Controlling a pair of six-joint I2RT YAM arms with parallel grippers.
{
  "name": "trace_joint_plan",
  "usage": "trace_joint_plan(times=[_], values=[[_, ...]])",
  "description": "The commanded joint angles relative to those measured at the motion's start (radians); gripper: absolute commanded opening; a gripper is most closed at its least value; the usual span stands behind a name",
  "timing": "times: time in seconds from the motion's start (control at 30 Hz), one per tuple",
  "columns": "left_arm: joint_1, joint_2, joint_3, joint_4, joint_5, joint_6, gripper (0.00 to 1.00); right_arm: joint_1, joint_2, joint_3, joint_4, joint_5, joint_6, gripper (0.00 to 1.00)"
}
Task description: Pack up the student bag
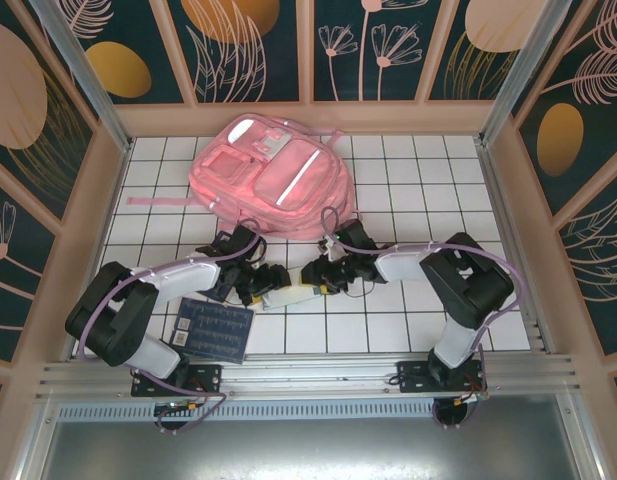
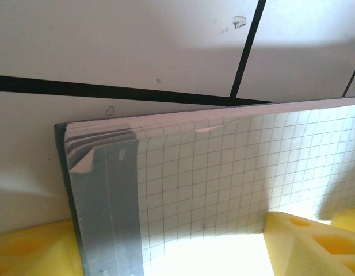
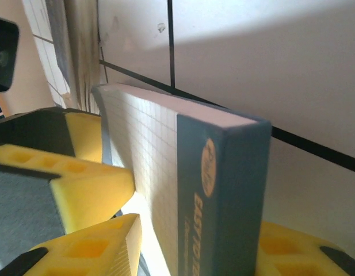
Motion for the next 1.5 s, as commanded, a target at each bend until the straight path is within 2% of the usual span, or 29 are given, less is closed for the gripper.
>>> trace_joint_plan(times=[0.0, 0.07, 0.17, 0.3, 0.47, 0.6, 0.67, 0.8, 1.0, 1.1, 1.23, 1.47], values=[[-0.019, 0.064, -0.028, 0.166, -0.029, 0.044, 0.77, 0.037, 0.035, 0.057, 0.086, -0.021, 0.027, 0.42], [-0.019, 0.064, -0.030, 0.168, -0.026, 0.043, 0.77, 0.050, 0.050, 0.065, 0.099, -0.018, 0.035, 0.40], [-0.019, 0.058, -0.031, 0.165, -0.034, 0.041, 0.76, 0.051, 0.051, 0.049, 0.130, 0.001, 0.053, 0.32], [-0.019, 0.023, -0.021, 0.137, -0.066, 0.040, 0.77, 0.027, 0.008, 0.018, 0.139, 0.033, 0.053, 0.00], [-0.019, -0.043, 0.078, 0.012, -0.140, 0.112, 0.78, -0.034, -0.133, -0.025, 0.026, 0.100, -0.014, 0.00], [-0.019, -0.081, 0.241, -0.091, -0.280, 0.243, 0.79, -0.044, -0.231, -0.023, -0.140, 0.207, -0.118, 0.00], [-0.019, -0.069, 0.358, -0.126, -0.338, 0.317, 0.81, -0.047, -0.262, -0.032, -0.174, 0.232, -0.134, 0.00], [0.002, 0.020, 0.587, -0.131, -0.378, 0.456, 0.83, -0.048, -0.353, -0.088, -0.163, 0.299, -0.141, 0.00], [0.117, 0.283, 0.897, -0.102, -0.251, 0.432, 0.80, -0.049, -0.468, -0.127, -0.178, 0.374, -0.150, 0.00], [0.143, 0.396, 1.000, -0.068, -0.212, 0.426, 0.80, -0.052, -0.507, -0.138, -0.199, 0.386, -0.147, 0.00], [0.147, 0.561, 1.177, -0.121, -0.117, 0.449, 0.77, -0.058, -0.556, -0.156, -0.232, 0.406, -0.156, 0.00], [0.147, 0.644, 1.170, -0.081, -0.077, 0.429, 0.75, -0.088, -0.603, -0.214, -0.219, 0.390, -0.147, 0.00]])
